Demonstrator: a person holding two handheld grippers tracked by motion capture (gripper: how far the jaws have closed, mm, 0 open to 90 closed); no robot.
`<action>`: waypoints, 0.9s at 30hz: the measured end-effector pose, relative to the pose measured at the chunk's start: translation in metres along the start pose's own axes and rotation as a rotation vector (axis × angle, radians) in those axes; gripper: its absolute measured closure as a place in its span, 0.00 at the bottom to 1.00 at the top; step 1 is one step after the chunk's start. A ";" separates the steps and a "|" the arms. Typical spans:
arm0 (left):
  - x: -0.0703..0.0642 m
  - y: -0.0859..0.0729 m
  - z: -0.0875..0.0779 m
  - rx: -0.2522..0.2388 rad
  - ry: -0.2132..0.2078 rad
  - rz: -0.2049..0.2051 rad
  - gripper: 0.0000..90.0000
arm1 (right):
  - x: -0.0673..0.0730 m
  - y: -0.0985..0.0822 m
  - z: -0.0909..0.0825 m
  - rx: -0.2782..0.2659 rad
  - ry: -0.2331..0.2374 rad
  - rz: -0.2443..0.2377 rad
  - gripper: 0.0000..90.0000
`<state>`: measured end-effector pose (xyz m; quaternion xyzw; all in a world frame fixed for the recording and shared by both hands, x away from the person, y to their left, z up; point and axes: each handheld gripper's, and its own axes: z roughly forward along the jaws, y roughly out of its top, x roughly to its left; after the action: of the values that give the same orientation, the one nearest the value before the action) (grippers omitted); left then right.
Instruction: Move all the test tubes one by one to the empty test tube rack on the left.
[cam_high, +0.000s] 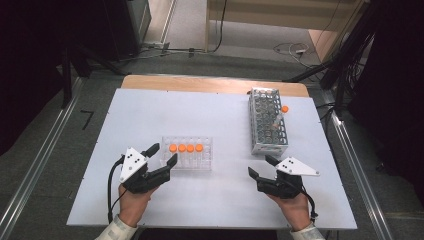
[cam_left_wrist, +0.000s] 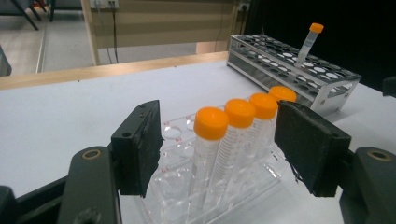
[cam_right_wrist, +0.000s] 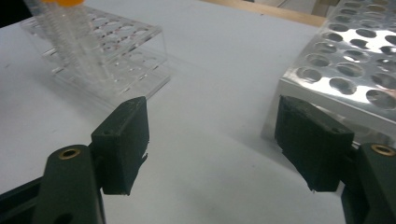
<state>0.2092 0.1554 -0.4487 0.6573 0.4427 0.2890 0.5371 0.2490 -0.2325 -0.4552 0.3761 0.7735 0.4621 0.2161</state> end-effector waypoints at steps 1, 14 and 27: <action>0.000 0.000 -0.001 -0.001 0.001 0.000 0.35 | -0.002 0.001 0.000 -0.002 -0.011 0.011 0.28; -0.004 0.000 -0.001 0.005 -0.004 0.003 0.34 | -0.051 0.020 0.012 -0.032 -0.225 0.110 0.31; -0.002 0.000 -0.002 -0.004 0.011 -0.002 0.30 | -0.108 0.044 0.045 -0.031 -0.335 0.181 0.45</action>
<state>0.2061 0.1542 -0.4478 0.6542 0.4457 0.2931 0.5362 0.3642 -0.2790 -0.4398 0.5125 0.6826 0.4223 0.3051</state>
